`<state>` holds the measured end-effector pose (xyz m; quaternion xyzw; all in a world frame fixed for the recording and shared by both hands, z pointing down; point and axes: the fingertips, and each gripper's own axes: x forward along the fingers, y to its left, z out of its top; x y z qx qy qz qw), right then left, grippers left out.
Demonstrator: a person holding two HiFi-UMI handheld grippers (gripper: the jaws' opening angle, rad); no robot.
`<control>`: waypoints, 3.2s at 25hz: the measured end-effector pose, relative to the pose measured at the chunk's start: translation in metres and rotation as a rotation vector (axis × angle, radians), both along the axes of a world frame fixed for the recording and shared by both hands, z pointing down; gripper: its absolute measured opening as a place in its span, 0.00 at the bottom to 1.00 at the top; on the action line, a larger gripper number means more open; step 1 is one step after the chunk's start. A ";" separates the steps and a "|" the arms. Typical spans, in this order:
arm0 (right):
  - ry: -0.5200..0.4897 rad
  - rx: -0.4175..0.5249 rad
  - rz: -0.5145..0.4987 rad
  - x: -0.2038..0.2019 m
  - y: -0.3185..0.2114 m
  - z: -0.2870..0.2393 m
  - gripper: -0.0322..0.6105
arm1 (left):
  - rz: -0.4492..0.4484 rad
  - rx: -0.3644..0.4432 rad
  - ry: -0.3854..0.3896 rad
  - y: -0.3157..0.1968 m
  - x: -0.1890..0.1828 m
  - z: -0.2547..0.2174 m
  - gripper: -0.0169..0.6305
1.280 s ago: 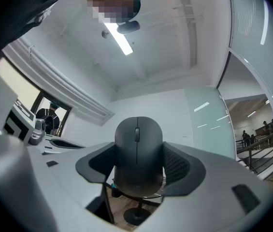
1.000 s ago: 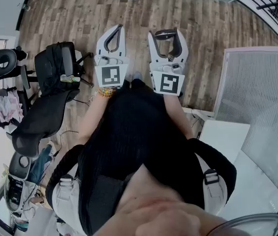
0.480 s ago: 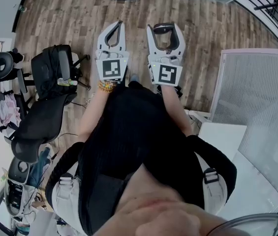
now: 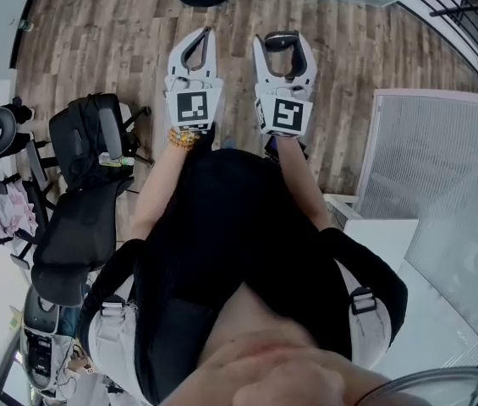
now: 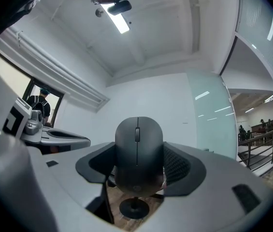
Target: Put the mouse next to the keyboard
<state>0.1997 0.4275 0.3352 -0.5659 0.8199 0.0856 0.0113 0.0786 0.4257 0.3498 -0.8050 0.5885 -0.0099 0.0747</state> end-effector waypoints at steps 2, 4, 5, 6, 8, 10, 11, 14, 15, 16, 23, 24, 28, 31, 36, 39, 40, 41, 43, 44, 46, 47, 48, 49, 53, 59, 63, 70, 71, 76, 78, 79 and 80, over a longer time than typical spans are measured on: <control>0.025 -0.008 0.000 -0.011 -0.019 0.002 0.49 | -0.002 0.000 0.006 -0.019 -0.012 0.000 0.05; 0.036 -0.011 0.003 -0.021 -0.036 0.001 0.49 | -0.006 0.001 0.015 -0.037 -0.025 0.000 0.05; 0.040 -0.008 0.002 -0.027 -0.044 0.000 0.49 | -0.008 0.002 0.020 -0.045 -0.032 -0.001 0.05; 0.045 -0.005 0.001 -0.033 -0.053 -0.001 0.49 | -0.008 0.003 0.024 -0.053 -0.039 -0.001 0.05; 0.052 -0.007 0.004 -0.045 -0.069 -0.005 0.49 | -0.006 -0.001 0.030 -0.070 -0.051 -0.002 0.05; 0.060 -0.011 0.007 -0.057 -0.086 -0.007 0.49 | -0.001 -0.004 0.032 -0.087 -0.061 -0.002 0.05; 0.064 -0.013 0.009 -0.063 -0.094 -0.007 0.49 | 0.002 -0.006 0.033 -0.095 -0.067 -0.001 0.05; 0.080 -0.018 0.016 -0.079 -0.116 -0.007 0.49 | 0.009 -0.013 0.039 -0.118 -0.083 0.002 0.05; 0.084 -0.018 0.019 -0.083 -0.123 -0.006 0.49 | 0.011 -0.016 0.042 -0.125 -0.088 0.004 0.05; 0.086 -0.018 0.023 -0.087 -0.130 -0.006 0.49 | 0.014 -0.018 0.047 -0.132 -0.092 0.005 0.05; 0.092 -0.033 0.045 -0.094 -0.164 -0.007 0.49 | 0.039 -0.041 0.055 -0.170 -0.099 0.011 0.05; 0.090 -0.036 0.046 -0.093 -0.171 -0.006 0.49 | 0.043 -0.042 0.052 -0.177 -0.097 0.012 0.05; 0.078 -0.043 0.049 -0.087 -0.203 -0.002 0.49 | 0.053 -0.057 0.040 -0.207 -0.089 0.018 0.05; 0.066 -0.044 0.046 -0.081 -0.234 0.003 0.49 | 0.050 -0.057 0.024 -0.237 -0.084 0.019 0.05; 0.045 -0.047 0.041 -0.066 -0.283 0.006 0.49 | 0.041 -0.048 -0.006 -0.284 -0.073 0.014 0.05; 0.031 -0.050 0.043 -0.052 -0.311 0.005 0.49 | 0.028 -0.051 -0.018 -0.313 -0.065 0.011 0.05; 0.026 -0.052 0.043 -0.047 -0.321 0.005 0.49 | 0.026 -0.052 -0.023 -0.322 -0.061 0.010 0.05; 0.021 -0.054 0.042 -0.042 -0.331 0.004 0.49 | 0.023 -0.054 -0.029 -0.332 -0.056 0.009 0.05; 0.011 -0.061 0.037 -0.032 -0.353 0.003 0.49 | 0.016 -0.062 -0.039 -0.351 -0.048 0.008 0.05; 0.006 -0.065 0.034 -0.027 -0.363 0.003 0.49 | 0.013 -0.067 -0.043 -0.361 -0.044 0.007 0.05; 0.001 -0.071 0.025 -0.020 -0.382 0.004 0.49 | 0.004 -0.075 -0.052 -0.376 -0.037 0.008 0.05; 0.000 -0.073 0.019 -0.018 -0.390 0.006 0.49 | 0.000 -0.077 -0.058 -0.383 -0.034 0.009 0.05; 0.001 -0.074 0.012 -0.017 -0.397 0.009 0.49 | -0.005 -0.078 -0.062 -0.388 -0.031 0.010 0.05; 0.002 -0.075 0.004 -0.016 -0.404 0.012 0.49 | -0.010 -0.079 -0.066 -0.393 -0.029 0.011 0.05; 0.007 -0.094 -0.018 -0.012 -0.424 0.020 0.49 | -0.027 -0.087 -0.072 -0.408 -0.023 0.016 0.05; 0.027 -0.136 -0.032 -0.015 -0.450 0.038 0.49 | -0.052 -0.103 -0.068 -0.428 -0.033 0.024 0.05; 0.044 -0.149 -0.017 -0.020 -0.474 0.047 0.49 | -0.060 -0.124 -0.052 -0.455 -0.046 0.035 0.05; 0.063 -0.112 0.027 -0.024 -0.514 0.032 0.49 | -0.011 -0.083 -0.024 -0.505 -0.047 0.026 0.05; 0.069 -0.105 0.030 -0.027 -0.522 0.028 0.49 | -0.005 -0.075 -0.018 -0.514 -0.049 0.023 0.05; 0.087 -0.087 0.063 -0.046 -0.568 0.019 0.49 | 0.029 -0.061 0.007 -0.565 -0.070 0.019 0.05; 0.105 -0.089 0.069 -0.056 -0.581 0.018 0.49 | 0.041 -0.052 -0.014 -0.580 -0.078 0.018 0.05; 0.114 -0.096 0.069 -0.061 -0.589 0.020 0.49 | 0.048 -0.049 -0.023 -0.588 -0.082 0.018 0.05; 0.123 -0.103 0.071 -0.065 -0.596 0.022 0.49 | 0.055 -0.050 -0.027 -0.595 -0.085 0.019 0.05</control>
